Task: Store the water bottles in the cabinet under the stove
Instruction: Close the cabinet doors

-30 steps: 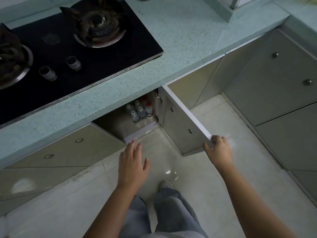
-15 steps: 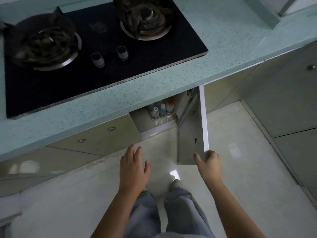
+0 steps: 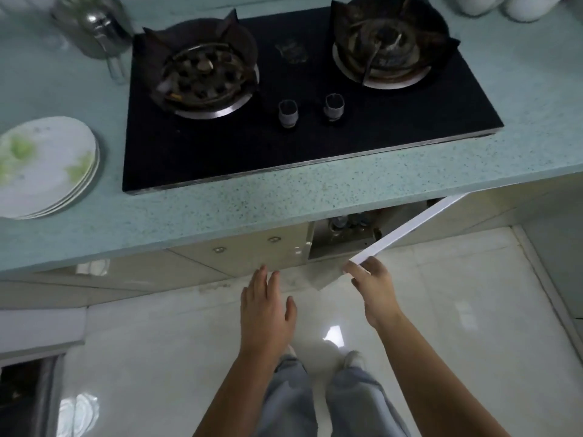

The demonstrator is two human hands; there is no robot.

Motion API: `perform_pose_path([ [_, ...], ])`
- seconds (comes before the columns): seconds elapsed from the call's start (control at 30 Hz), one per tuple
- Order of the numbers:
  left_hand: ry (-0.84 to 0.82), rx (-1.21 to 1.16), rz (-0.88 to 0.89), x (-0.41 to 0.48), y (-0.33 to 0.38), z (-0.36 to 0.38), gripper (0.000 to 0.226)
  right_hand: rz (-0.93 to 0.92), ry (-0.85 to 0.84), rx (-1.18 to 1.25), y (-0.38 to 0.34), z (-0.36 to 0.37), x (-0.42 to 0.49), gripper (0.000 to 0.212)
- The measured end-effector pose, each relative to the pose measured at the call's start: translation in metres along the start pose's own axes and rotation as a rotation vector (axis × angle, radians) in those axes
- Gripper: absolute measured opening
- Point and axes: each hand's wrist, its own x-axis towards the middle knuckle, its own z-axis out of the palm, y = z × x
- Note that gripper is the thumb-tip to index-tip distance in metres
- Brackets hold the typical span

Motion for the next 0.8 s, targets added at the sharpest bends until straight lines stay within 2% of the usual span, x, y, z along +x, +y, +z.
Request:
perform_pose_path([
  [0.1, 0.008, -0.005, 0.026, 0.007, -0.002, 0.0, 0.045, 0.022, -0.04, 0.047, 0.001, 0.005, 0.01, 0.047],
  [0.13, 0.012, -0.002, 0.042, 0.009, -0.002, 0.001, 0.045, 0.023, -0.057, 0.042, 0.0, 0.006, 0.013, 0.048],
  [0.23, 0.005, -0.012, 0.039, 0.016, 0.004, 0.002, 0.047, 0.009, -0.126, 0.065, -0.005, 0.015, 0.024, 0.032],
  [0.27, 0.008, -0.008, 0.034, 0.019, 0.006, 0.003, 0.047, -0.001, -0.151, 0.069, -0.007, 0.019, 0.027, 0.034],
  [0.5, -0.004, 0.01, 0.026, 0.038, 0.01, 0.002, 0.05, -0.056, -0.193, 0.139, -0.02, 0.042, 0.05, 0.068],
  [0.63, 0.028, 0.028, 0.029, 0.046, 0.011, 0.002, 0.05, -0.076, -0.194, 0.176, -0.021, 0.049, 0.057, 0.049],
  [0.8, 0.072, 0.035, 0.057, 0.052, 0.011, -0.001, 0.047, -0.034, -0.129, 0.251, -0.019, 0.055, 0.061, 0.04],
])
